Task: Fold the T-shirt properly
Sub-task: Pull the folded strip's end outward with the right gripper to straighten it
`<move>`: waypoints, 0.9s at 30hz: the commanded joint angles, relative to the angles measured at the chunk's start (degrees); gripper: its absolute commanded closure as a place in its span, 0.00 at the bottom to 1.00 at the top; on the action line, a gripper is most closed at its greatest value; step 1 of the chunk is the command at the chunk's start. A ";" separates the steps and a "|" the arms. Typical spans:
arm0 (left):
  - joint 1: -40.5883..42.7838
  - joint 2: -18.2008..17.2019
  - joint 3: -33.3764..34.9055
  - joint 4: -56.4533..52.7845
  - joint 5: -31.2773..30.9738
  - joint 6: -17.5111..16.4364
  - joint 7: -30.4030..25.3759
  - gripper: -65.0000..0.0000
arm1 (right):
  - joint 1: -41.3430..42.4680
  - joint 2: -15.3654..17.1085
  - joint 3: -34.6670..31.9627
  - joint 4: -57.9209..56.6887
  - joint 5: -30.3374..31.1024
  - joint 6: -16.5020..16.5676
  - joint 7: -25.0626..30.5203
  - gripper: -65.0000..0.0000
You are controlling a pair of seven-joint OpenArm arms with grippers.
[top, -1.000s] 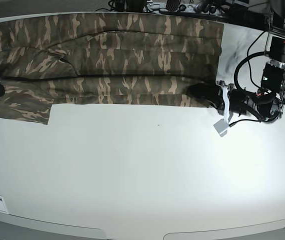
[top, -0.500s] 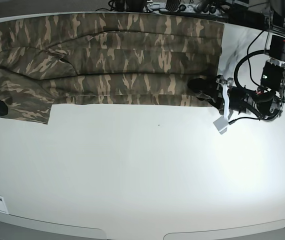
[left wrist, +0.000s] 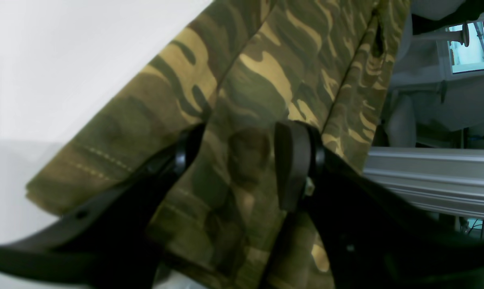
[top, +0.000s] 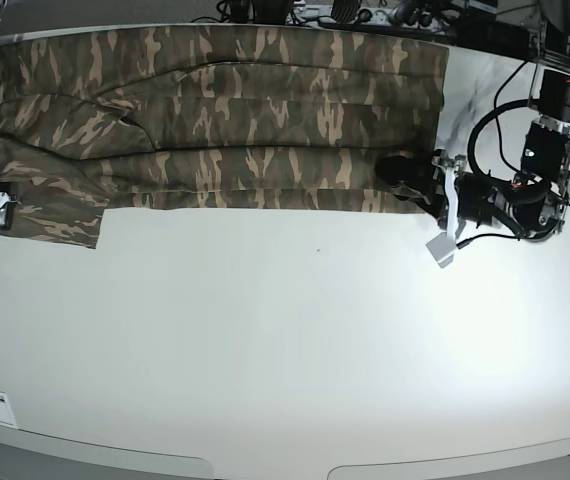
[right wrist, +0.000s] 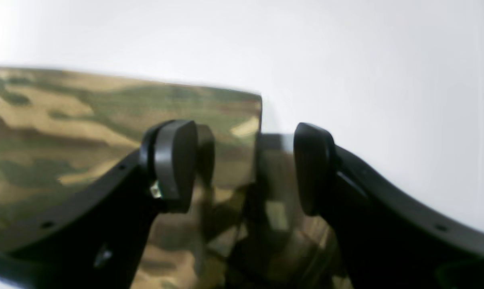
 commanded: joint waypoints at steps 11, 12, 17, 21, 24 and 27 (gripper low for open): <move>-1.11 -0.98 -0.66 0.76 -1.39 -0.69 0.06 0.55 | 6.82 -0.74 0.52 -8.72 -0.61 5.07 1.27 0.40; -1.11 -0.98 -0.66 0.76 -1.39 -0.69 0.06 0.55 | 7.06 -0.74 0.55 -9.14 -0.63 5.05 1.16 0.46; -1.14 -0.94 -0.66 0.76 -1.39 -0.69 0.06 0.55 | 7.28 -0.70 0.55 -9.25 3.37 5.29 1.14 0.90; -1.14 -0.94 -0.66 0.76 -1.39 -0.69 0.06 0.55 | 8.28 -0.66 0.55 -9.20 6.80 10.99 0.07 1.00; -1.14 -0.96 -0.66 0.76 -1.39 -0.69 0.06 0.55 | 9.11 -0.09 0.55 -9.07 14.49 17.66 -3.91 1.00; -1.14 -0.98 -0.66 0.76 -1.39 -0.69 0.06 0.55 | 9.07 0.70 0.55 -7.58 24.17 19.07 -10.88 1.00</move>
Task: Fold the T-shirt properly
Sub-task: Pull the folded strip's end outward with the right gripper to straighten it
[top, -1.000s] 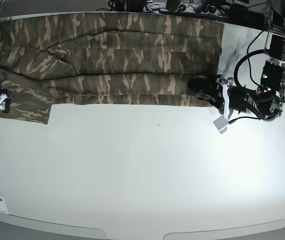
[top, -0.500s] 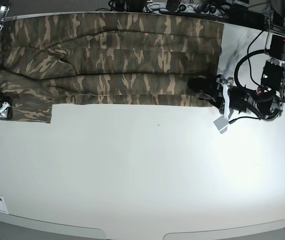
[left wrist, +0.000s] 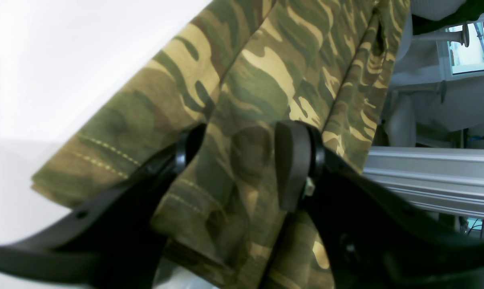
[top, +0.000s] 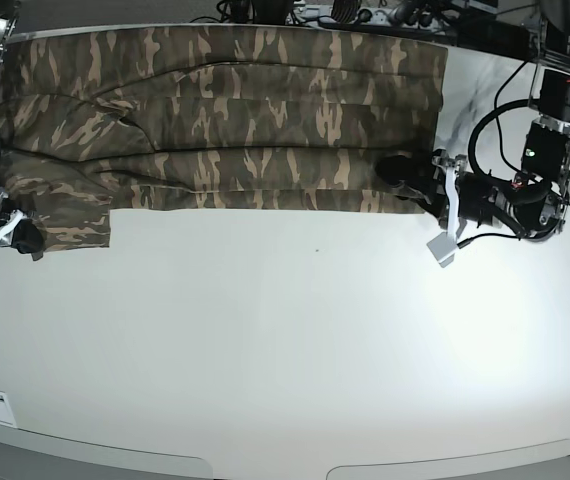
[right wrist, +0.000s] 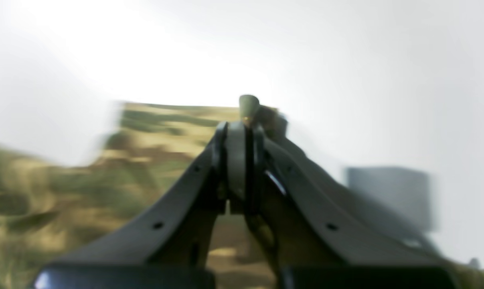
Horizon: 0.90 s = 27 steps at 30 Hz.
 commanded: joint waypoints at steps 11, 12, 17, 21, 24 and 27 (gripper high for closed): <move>-1.18 -0.92 -0.63 0.76 -1.39 -0.69 0.06 0.55 | -0.48 5.44 0.44 7.52 31.96 0.34 -25.48 1.00; -1.16 -0.92 -0.63 0.76 -1.39 -0.69 0.06 0.55 | -0.66 5.64 0.44 7.52 31.96 0.34 -25.48 1.00; -1.16 -0.92 -0.63 0.76 -1.39 -0.69 0.06 0.55 | -4.46 6.75 0.44 7.98 31.96 0.34 -25.48 1.00; -1.18 -0.90 -0.63 0.76 -1.39 -0.69 0.06 0.55 | -7.67 7.37 0.44 8.11 31.96 0.34 -25.48 1.00; -1.16 -0.92 -0.63 0.76 -1.39 -0.69 0.06 0.55 | -9.94 7.82 0.44 9.77 31.96 0.34 -25.48 1.00; -1.16 -0.92 -0.63 0.76 -1.39 -0.69 0.06 0.55 | -12.39 7.80 0.44 13.90 31.96 0.34 -25.48 1.00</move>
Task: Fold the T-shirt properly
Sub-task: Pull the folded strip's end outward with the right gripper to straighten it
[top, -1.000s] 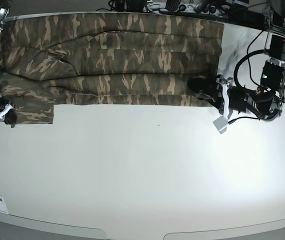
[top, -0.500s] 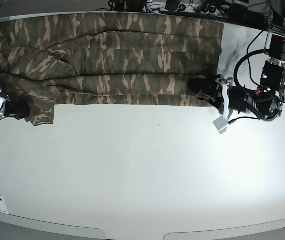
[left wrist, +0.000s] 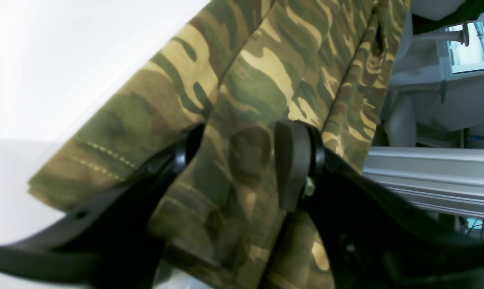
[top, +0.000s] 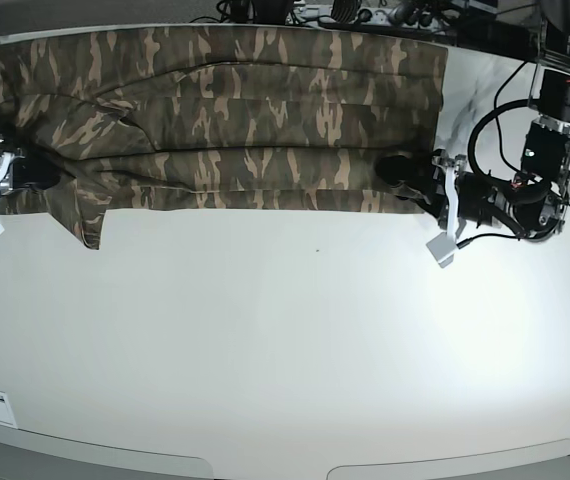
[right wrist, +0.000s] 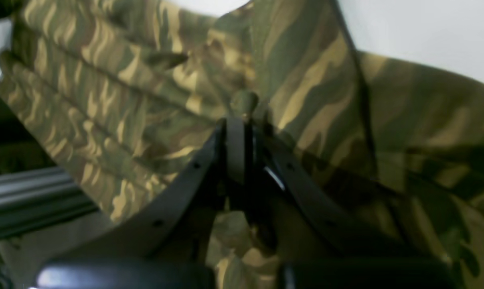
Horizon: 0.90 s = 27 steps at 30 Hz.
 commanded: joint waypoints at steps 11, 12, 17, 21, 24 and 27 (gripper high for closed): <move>-1.18 -0.96 -0.66 0.76 -1.39 -0.69 0.06 0.55 | -8.61 4.39 0.55 15.30 1.82 0.08 0.64 1.00; -1.16 -0.98 -0.66 0.76 -1.39 -0.69 0.06 0.55 | -9.07 4.61 0.55 15.28 1.82 0.08 0.64 1.00; -1.18 -0.96 -0.66 0.76 -1.39 -0.69 0.06 0.55 | -12.17 5.92 0.55 15.28 1.82 0.08 0.64 1.00; -1.18 -0.96 -0.66 0.76 -1.39 -0.69 0.06 0.55 | -14.73 7.04 0.55 15.28 1.82 0.08 0.64 1.00; -1.18 -0.96 -0.66 0.76 -1.39 -0.69 0.06 0.55 | -16.17 8.11 0.55 15.28 1.82 0.08 0.64 1.00; -1.18 -0.96 -0.68 0.76 -1.39 -0.69 0.06 0.55 | -16.96 8.96 0.55 15.28 1.82 0.08 0.64 1.00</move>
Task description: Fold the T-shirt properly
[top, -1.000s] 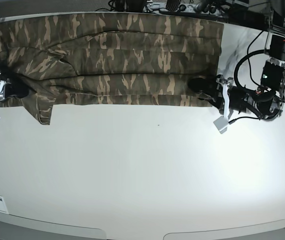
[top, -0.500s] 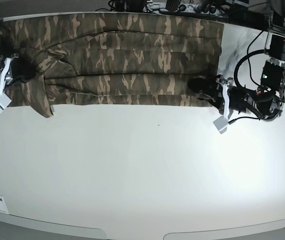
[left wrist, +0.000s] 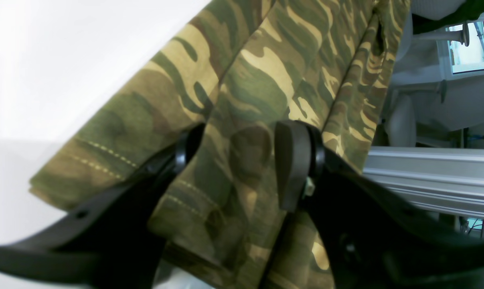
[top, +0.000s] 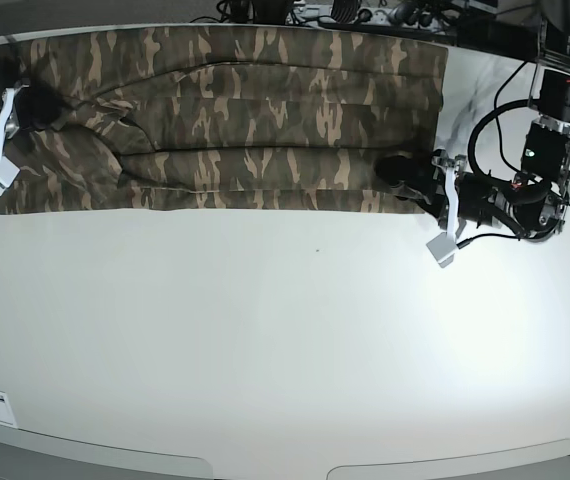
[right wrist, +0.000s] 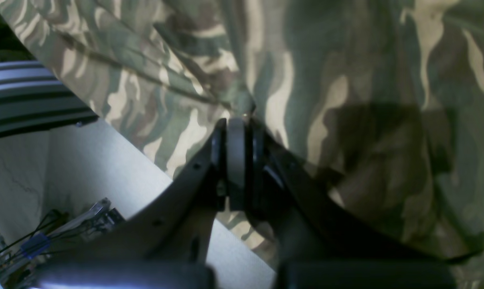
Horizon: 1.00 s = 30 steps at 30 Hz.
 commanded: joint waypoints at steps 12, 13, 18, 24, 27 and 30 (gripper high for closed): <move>-1.44 -0.96 -0.66 0.76 -1.39 -0.67 0.06 0.55 | -0.72 2.89 0.61 0.74 -3.58 0.08 0.60 1.00; -1.42 -0.96 -0.66 0.76 -1.39 -0.67 0.06 0.55 | -1.09 3.19 0.61 0.74 -3.76 0.08 0.60 1.00; -1.44 -0.96 -0.66 0.76 -1.39 -0.67 0.06 0.55 | -2.32 3.96 0.61 0.61 -7.21 0.08 0.60 1.00; -1.42 -0.96 -0.66 0.76 -1.39 -0.67 0.06 0.55 | -3.10 4.85 0.61 0.59 -7.82 0.08 0.60 1.00; -1.44 -0.96 -0.66 0.76 -1.39 -0.67 0.06 0.55 | -4.22 6.45 0.61 0.59 -8.28 0.08 0.60 1.00; -1.42 -0.96 -0.66 0.76 -1.39 -0.67 0.06 0.55 | -5.16 7.74 0.61 0.59 -8.63 0.08 0.60 1.00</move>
